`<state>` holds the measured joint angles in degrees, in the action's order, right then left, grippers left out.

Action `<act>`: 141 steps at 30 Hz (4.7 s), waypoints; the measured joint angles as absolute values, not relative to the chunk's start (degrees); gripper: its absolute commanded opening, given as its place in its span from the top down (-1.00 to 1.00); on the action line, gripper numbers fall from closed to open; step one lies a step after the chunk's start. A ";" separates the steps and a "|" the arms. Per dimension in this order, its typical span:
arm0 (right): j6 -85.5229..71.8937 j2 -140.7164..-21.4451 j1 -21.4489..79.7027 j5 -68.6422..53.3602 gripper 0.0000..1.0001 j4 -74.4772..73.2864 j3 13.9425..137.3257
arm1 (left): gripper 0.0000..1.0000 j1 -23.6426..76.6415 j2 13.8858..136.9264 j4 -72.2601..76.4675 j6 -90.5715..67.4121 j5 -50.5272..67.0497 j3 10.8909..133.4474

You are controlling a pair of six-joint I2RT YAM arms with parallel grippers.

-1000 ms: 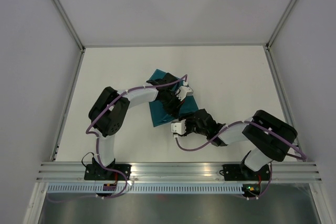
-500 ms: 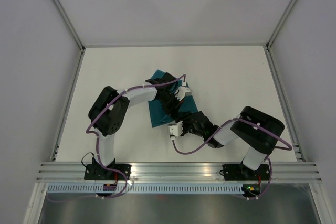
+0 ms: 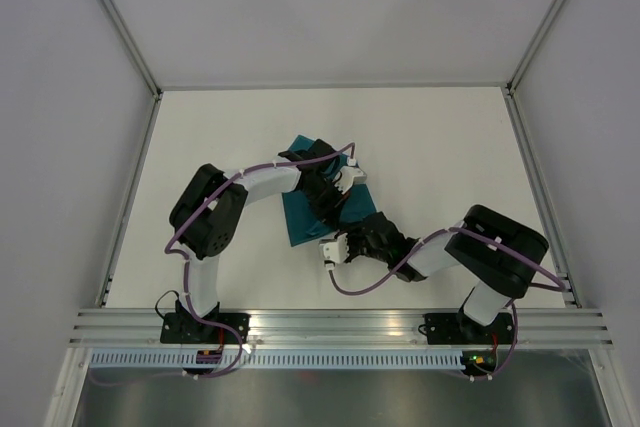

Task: Fold the napkin, place the utensils inside, and roll it up
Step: Roll the napkin with the utensil

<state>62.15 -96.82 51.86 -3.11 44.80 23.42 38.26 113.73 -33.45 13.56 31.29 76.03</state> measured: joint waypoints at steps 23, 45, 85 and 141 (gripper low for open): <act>57.08 -90.26 52.01 -10.44 0.99 14.15 33.43 | -0.11 33.06 102.13 -22.50 6.48 27.11 71.92; 53.63 -109.54 36.64 -33.50 0.99 -33.61 70.43 | -0.17 28.80 73.43 -4.80 -9.56 -3.14 49.98; 59.35 -141.56 29.67 -51.18 0.99 -80.44 110.21 | -0.34 63.24 66.92 14.87 11.38 -26.35 32.03; 58.92 -143.24 27.44 -53.89 0.99 -81.49 111.18 | 0.27 55.55 98.54 15.70 25.10 -8.01 43.77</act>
<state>58.92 -143.24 27.44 -53.89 -81.49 111.18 55.55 98.54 15.70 25.10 -8.01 43.77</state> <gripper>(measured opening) 0.017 0.439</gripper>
